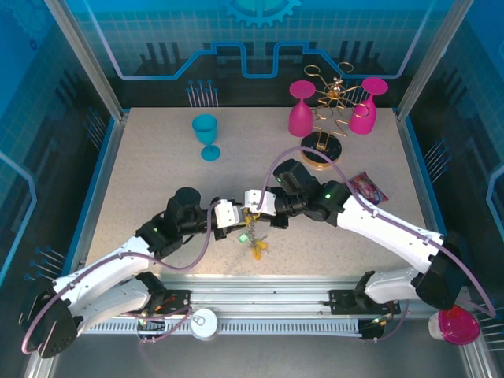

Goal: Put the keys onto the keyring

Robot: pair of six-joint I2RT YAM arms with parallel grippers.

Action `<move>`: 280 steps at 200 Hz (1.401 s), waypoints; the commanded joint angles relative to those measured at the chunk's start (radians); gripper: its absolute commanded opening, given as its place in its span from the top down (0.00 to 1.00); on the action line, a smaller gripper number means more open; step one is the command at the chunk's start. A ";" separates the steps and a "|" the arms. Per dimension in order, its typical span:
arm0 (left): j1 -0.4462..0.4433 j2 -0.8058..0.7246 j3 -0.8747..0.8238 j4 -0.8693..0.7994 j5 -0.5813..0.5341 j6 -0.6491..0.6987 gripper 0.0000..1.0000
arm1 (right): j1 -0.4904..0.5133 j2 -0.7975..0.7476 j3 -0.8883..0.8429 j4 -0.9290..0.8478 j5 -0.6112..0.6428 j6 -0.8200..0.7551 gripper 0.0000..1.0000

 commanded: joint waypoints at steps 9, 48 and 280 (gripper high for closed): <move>-0.004 0.002 0.044 -0.014 0.017 0.017 0.86 | 0.040 0.026 0.074 -0.056 0.015 -0.072 1.00; -0.003 0.000 0.035 0.030 -0.003 0.004 1.00 | 0.040 0.002 0.045 -0.009 -0.006 -0.035 1.00; 0.000 -0.017 -0.169 0.468 0.107 -0.113 1.00 | -0.094 -0.286 -0.391 0.491 -0.110 0.358 0.78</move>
